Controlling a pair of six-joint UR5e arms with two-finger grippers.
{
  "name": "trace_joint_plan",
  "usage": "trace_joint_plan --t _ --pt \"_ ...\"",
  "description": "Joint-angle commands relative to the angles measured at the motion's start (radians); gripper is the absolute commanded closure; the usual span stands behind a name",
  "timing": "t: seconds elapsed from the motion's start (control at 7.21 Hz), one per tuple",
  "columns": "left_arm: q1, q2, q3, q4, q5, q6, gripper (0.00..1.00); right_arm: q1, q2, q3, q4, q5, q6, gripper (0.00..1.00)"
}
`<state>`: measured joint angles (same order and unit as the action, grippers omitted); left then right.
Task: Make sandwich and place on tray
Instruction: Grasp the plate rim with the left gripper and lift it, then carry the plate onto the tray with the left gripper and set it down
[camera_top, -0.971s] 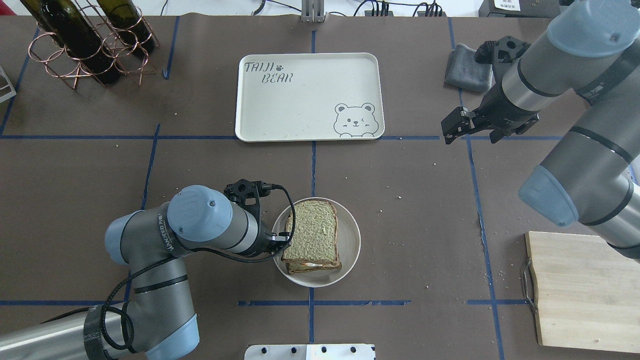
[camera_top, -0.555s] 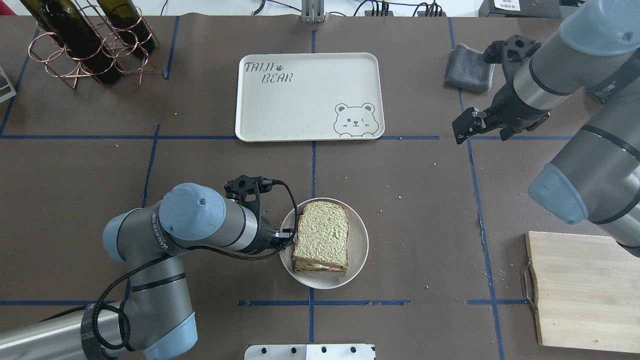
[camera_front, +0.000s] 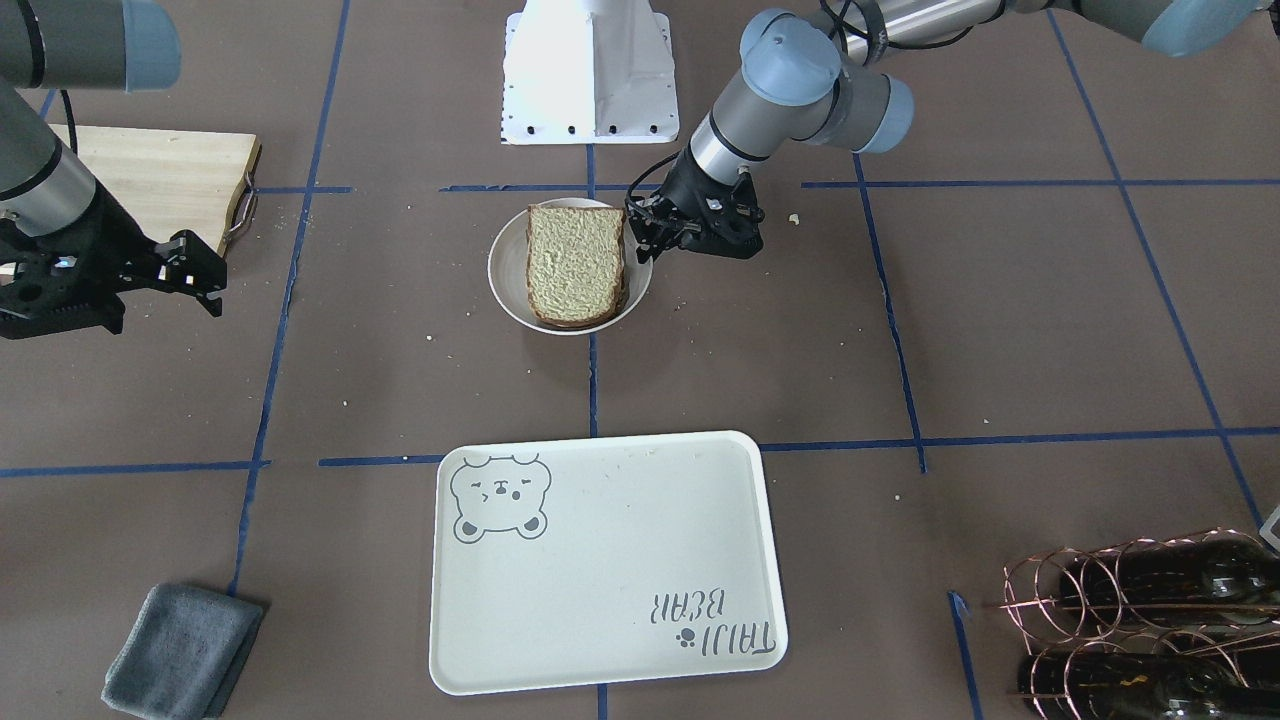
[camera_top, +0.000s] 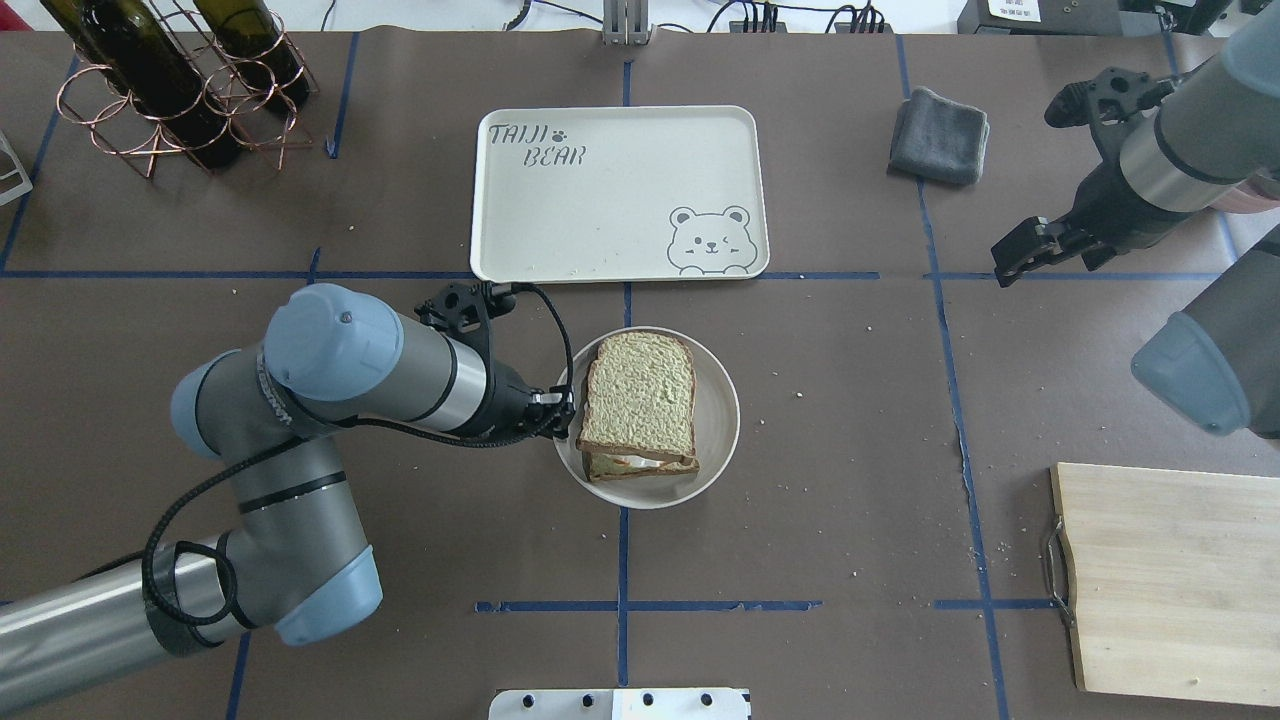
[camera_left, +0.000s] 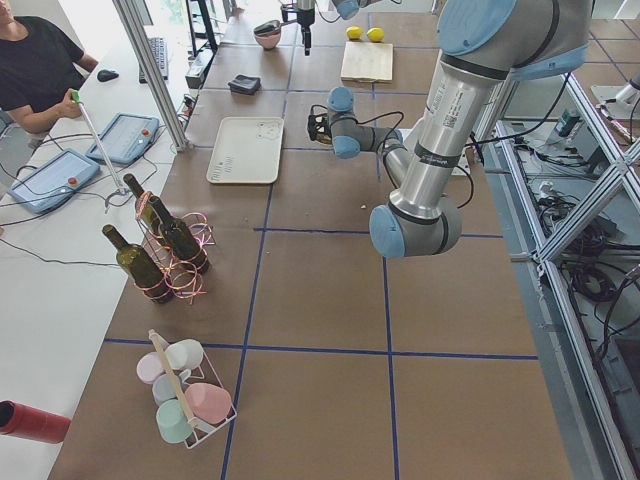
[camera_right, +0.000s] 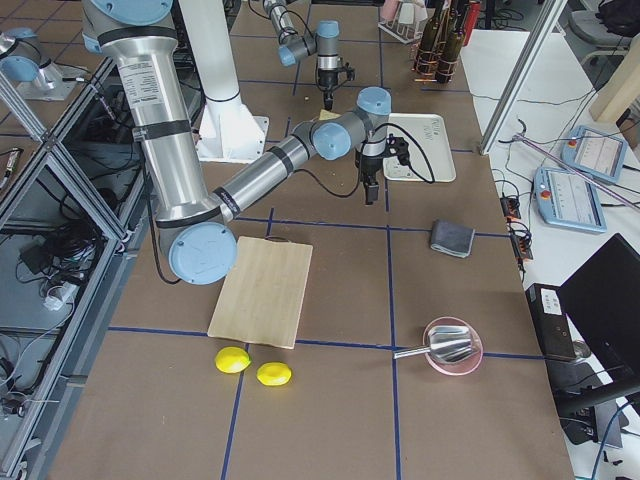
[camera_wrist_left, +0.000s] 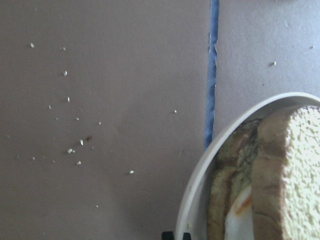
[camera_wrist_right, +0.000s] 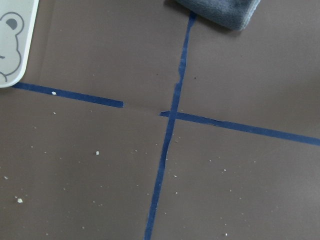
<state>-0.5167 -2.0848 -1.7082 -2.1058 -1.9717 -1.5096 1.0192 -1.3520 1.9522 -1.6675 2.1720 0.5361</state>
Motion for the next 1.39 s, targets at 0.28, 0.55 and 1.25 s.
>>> trace_joint_plan --t 0.28,0.55,1.25 --pt "-0.176 -0.199 0.293 -0.023 -0.036 -0.304 1.0 0.267 -0.119 -0.125 -0.008 0.089 -0.461 0.0" --pt "-0.2 -0.257 0.447 -0.134 0.055 -0.513 1.0 0.381 -0.115 -0.278 0.003 0.204 -0.617 0.0" --pt "-0.192 -0.343 0.588 -0.161 0.091 -0.583 1.0 0.398 -0.108 -0.314 0.017 0.178 -0.601 0.0"
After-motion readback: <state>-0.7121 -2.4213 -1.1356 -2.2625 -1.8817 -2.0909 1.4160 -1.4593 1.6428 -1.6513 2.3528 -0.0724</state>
